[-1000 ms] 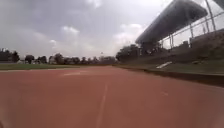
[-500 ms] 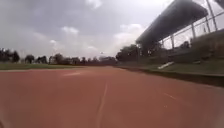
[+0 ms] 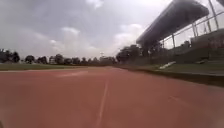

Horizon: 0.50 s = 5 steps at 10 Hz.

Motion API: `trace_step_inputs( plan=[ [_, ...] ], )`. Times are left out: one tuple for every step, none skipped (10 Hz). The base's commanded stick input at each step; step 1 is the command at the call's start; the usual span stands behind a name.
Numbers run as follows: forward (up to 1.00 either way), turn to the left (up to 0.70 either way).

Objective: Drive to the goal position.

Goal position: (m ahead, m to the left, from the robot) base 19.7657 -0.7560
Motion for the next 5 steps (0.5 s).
trace_step_inputs(
  plan=[
    [0.45, 0.0],
    [0.45, 0.0],
    [0.45, 0.0],
    [0.45, 0.0],
    [0.45, 0.0]
  ],
)
